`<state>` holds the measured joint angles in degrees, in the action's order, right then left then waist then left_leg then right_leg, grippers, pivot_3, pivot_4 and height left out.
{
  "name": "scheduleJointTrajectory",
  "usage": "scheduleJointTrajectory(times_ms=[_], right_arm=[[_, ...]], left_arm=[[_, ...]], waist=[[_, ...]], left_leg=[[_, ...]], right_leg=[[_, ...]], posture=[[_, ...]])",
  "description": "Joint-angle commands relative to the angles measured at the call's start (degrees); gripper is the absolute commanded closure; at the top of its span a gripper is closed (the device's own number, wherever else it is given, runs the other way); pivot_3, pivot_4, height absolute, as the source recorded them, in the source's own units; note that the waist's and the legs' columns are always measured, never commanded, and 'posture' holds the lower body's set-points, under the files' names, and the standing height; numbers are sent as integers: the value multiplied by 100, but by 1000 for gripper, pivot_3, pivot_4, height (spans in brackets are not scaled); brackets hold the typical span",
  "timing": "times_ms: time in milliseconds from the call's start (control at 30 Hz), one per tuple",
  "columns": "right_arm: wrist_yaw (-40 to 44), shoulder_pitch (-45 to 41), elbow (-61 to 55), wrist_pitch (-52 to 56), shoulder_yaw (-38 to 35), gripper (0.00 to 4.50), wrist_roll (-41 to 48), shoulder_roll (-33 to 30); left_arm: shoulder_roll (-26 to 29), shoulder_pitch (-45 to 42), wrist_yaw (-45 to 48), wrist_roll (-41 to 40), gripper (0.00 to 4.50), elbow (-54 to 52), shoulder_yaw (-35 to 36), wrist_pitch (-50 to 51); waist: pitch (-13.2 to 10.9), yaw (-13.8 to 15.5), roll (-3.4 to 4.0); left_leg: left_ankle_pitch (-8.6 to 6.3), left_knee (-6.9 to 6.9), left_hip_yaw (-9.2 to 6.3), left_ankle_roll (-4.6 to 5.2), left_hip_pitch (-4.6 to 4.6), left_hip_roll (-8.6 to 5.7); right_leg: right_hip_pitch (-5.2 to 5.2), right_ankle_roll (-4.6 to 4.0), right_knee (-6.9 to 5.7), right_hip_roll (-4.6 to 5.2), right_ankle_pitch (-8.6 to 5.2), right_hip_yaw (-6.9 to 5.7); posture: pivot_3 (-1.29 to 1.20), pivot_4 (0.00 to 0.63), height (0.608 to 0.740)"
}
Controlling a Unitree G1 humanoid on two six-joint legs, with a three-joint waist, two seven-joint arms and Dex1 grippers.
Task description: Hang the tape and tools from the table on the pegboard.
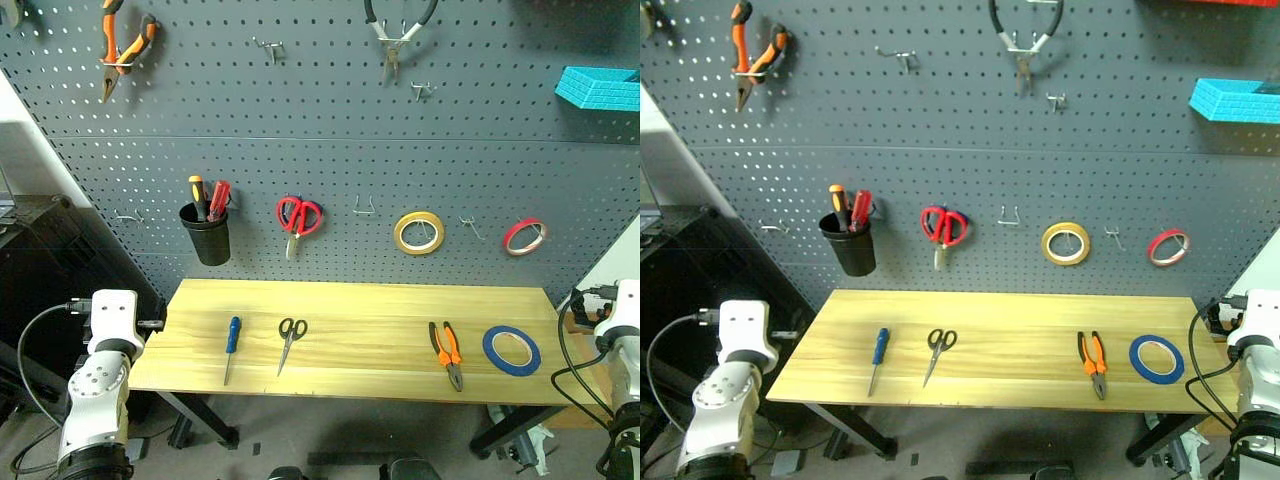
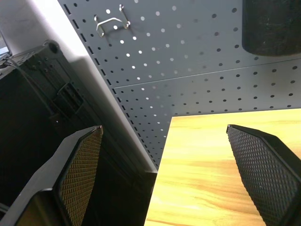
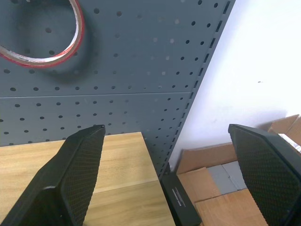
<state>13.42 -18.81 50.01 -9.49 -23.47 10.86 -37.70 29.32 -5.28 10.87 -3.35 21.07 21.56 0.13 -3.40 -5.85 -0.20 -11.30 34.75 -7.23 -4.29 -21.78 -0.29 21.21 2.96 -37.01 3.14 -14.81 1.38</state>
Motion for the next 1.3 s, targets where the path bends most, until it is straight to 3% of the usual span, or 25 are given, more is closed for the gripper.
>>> scheduleJointTrajectory(times_ms=[33, 233, 367, 500, 633, 767, 833, 1033, 1300], right_arm=[[-68, -30, -294, -18, -100, 0, 77, -22], [-103, 97, -420, 66, -42, 0, 19, -1], [79, 427, -870, 348, 193, 0, -107, 26], [343, 762, -1830, 1116, 478, 0, -79, 102], [668, 1030, -2956, 2152, 913, 0, -137, 93], [874, 1112, -3684, 3029, 1114, 0, -74, 82], [1037, 948, -3751, 3554, 1185, 0, 29, 66], [1611, 449, -3529, 4348, 1628, 0, -22, 25], [2261, -490, -2032, 3901, 2395, 0, -438, 186]], left_arm=[[200, -98, 38, 135, 21, -29, -87, -262], [247, -40, 74, 290, 21, -78, -314, -240], [166, 125, 770, 94, 21, -844, -796, 21], [17, 103, 1319, -107, 21, -1686, -1343, 832], [-132, -201, 1247, 116, 21, -2286, -1856, 1646], [-210, -406, 1800, -270, 21, -2899, -2258, 2373], [-173, -480, 2250, -572, 21, -3215, -2470, 2666], [476, -552, 3726, -861, 21, -3959, -3171, 2539], [829, -808, 4388, -997, 21, -4083, -3394, 2637]], waist=[[0, -20, 0], [0, -52, 0], [0, -58, 0], [1, -94, 2], [-9, -216, 7], [-102, -309, -29], [-195, -375, -46], [-473, -547, -47], [-646, -524, -66]], left_leg=[[0, 0, 1, 0, 0, 0], [0, 0, 2, 0, 0, 0], [0, 0, 6, 0, -1, 0], [0, 0, 21, 1, 1, -1], [0, 3, 54, 2, 9, 0], [-2, 11, 71, 5, 10, 1], [-5, 11, 80, 11, 7, 0], [-15, 6, 87, 28, -11, 6], [-32, 6, 105, 56, -30, 7]], right_leg=[[0, 0, 0, 0, 0, 1], [0, 1, 0, 0, 1, 3], [2, 1, 0, 0, 0, 7], [8, 4, -4, -2, 2, 29], [13, 16, -8, -5, 8, 67], [15, 19, -5, -5, 8, 85], [16, 21, -1, -5, 8, 94], [45, 24, -7, -11, 9, 103], [66, 50, -3, -14, 5, 120]], posture=[[-91, 0, 740], [-103, 0, 740], [-126, 0, 740], [-165, 3, 740], [-205, 44, 740], [-219, 76, 740], [-234, 119, 740], [-227, 155, 740], [-189, 167, 740]])
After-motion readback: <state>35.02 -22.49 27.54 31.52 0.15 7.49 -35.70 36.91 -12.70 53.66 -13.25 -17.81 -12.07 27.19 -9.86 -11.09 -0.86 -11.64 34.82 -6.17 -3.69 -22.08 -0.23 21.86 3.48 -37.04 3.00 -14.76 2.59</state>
